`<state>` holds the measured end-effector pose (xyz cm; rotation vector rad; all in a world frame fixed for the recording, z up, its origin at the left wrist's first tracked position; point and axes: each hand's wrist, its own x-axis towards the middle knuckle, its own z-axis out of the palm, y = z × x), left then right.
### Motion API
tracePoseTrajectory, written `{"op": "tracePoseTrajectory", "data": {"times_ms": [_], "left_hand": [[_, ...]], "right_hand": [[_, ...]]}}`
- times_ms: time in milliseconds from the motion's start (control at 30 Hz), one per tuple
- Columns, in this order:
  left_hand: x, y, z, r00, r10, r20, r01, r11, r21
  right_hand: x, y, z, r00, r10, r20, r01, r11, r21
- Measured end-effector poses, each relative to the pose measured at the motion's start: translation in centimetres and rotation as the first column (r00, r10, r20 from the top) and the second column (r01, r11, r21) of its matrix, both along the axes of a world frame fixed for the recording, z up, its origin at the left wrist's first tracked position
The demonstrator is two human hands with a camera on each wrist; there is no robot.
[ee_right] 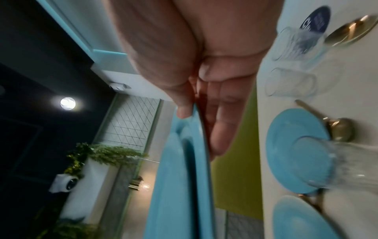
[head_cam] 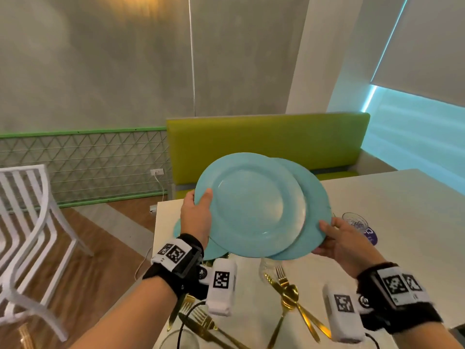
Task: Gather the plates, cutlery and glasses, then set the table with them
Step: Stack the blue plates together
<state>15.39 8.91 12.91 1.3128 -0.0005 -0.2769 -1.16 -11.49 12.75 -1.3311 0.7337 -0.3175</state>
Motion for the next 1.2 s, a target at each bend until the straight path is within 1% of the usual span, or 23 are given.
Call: {"op": "tracePoseTrajectory", "data": {"times_ms": [133, 200, 233, 300, 367, 400, 467, 533, 600, 633, 667, 700, 767, 800, 833, 900, 967, 1000, 1033, 1100, 1133, 1167, 1200], "left_hand": [[1.5, -1.3, 0.4, 0.992, 0.065, 0.110, -0.071, 0.996, 0.057], [2.4, -2.0, 0.7, 0.987, 0.049, 0.156, -0.063, 0.994, 0.090], [2.8, -2.4, 0.7, 0.989, 0.027, 0.148, -0.040, 0.996, 0.085], [3.8, -3.3, 0.6, 0.998, -0.041, 0.048, 0.042, 0.999, -0.007], [4.6, -4.1, 0.3, 0.996, -0.081, -0.038, 0.078, 0.993, -0.086], [5.1, -4.7, 0.0, 0.996, -0.075, -0.047, 0.071, 0.994, -0.088], [5.9, -6.0, -0.5, 0.999, -0.015, -0.034, 0.012, 0.997, -0.077], [6.6, -7.1, -0.8, 0.997, 0.068, -0.027, -0.070, 0.994, -0.082], [7.5, -7.7, -1.2, 0.989, 0.145, -0.019, -0.146, 0.987, -0.071], [8.0, -7.7, -1.4, 0.984, 0.177, -0.008, -0.177, 0.983, -0.058], [8.4, -7.7, -1.8, 0.978, 0.207, 0.000, -0.207, 0.977, -0.045], [8.8, -7.5, -2.1, 0.972, 0.236, -0.002, -0.236, 0.971, -0.034], [9.5, -6.9, -3.0, 0.956, 0.292, -0.030, -0.292, 0.956, -0.010], [9.8, -6.5, -3.4, 0.946, 0.319, -0.053, -0.319, 0.948, 0.001], [10.0, -6.1, -3.8, 0.936, 0.342, -0.079, -0.342, 0.940, 0.012], [10.4, -5.4, -4.3, 0.916, 0.383, -0.118, -0.382, 0.924, 0.029], [10.9, -4.9, -4.7, 0.897, 0.424, -0.125, -0.423, 0.905, 0.039], [11.1, -4.7, -4.8, 0.892, 0.436, -0.121, -0.434, 0.900, 0.045], [11.2, -4.6, -4.9, 0.890, 0.441, -0.115, -0.437, 0.898, 0.056], [11.4, -4.6, -5.2, 0.893, 0.439, -0.105, -0.431, 0.898, 0.085], [11.5, -4.7, -5.3, 0.892, 0.440, -0.103, -0.431, 0.897, 0.095], [11.6, -4.7, -5.4, 0.889, 0.447, -0.099, -0.438, 0.893, 0.100], [11.6, -4.8, -5.4, 0.891, 0.444, -0.095, -0.435, 0.895, 0.098]], "right_hand": [[3.4, -2.2, 1.8, 0.994, 0.099, 0.056, -0.096, 0.994, -0.053], [5.0, -3.4, 2.2, 0.981, 0.168, 0.099, -0.163, 0.985, -0.053], [5.7, -4.0, 2.5, 0.972, 0.207, 0.110, -0.201, 0.978, -0.058], [7.3, -5.4, 2.8, 0.957, 0.269, 0.107, -0.263, 0.962, -0.074], [8.7, -6.8, 2.8, 0.946, 0.310, 0.090, -0.304, 0.949, -0.079], [9.5, -7.5, 2.7, 0.941, 0.330, 0.074, -0.324, 0.943, -0.081], [11.2, -9.0, 2.3, 0.929, 0.368, 0.030, -0.363, 0.926, -0.102], [13.3, -11.0, 1.5, 0.941, 0.335, -0.047, -0.338, 0.927, -0.164], [15.6, -13.6, -0.2, 0.961, 0.232, -0.149, -0.264, 0.929, -0.260], [16.7, -14.9, -1.5, 0.958, 0.189, -0.214, -0.250, 0.919, -0.306], [17.6, -16.0, -2.9, 0.941, 0.162, -0.299, -0.263, 0.904, -0.338], [18.5, -16.9, -4.4, 0.898, 0.147, -0.415, -0.314, 0.874, -0.370], [19.7, -18.3, -7.8, 0.763, 0.129, -0.634, -0.473, 0.780, -0.410], [20.2, -18.7, -9.4, 0.703, 0.121, -0.701, -0.537, 0.736, -0.412], [20.7, -18.8, -10.8, 0.660, 0.119, -0.742, -0.573, 0.719, -0.394], [21.7, -18.6, -12.9, 0.618, 0.123, -0.776, -0.584, 0.733, -0.350], [22.4, -18.0, -14.0, 0.603, 0.093, -0.793, -0.549, 0.769, -0.327], [22.6, -17.7, -14.5, 0.593, 0.084, -0.801, -0.545, 0.775, -0.322], [22.7, -17.5, -15.1, 0.582, 0.084, -0.809, -0.562, 0.761, -0.325], [22.9, -17.5, -16.0, 0.512, 0.079, -0.855, -0.631, 0.710, -0.312], [22.9, -17.6, -16.3, 0.500, 0.098, -0.860, -0.646, 0.703, -0.296], [23.1, -17.6, -16.6, 0.488, 0.101, -0.867, -0.685, 0.660, -0.309], [22.7, -17.4, -16.5, 0.525, 0.098, -0.845, -0.638, 0.702, -0.315]]}}
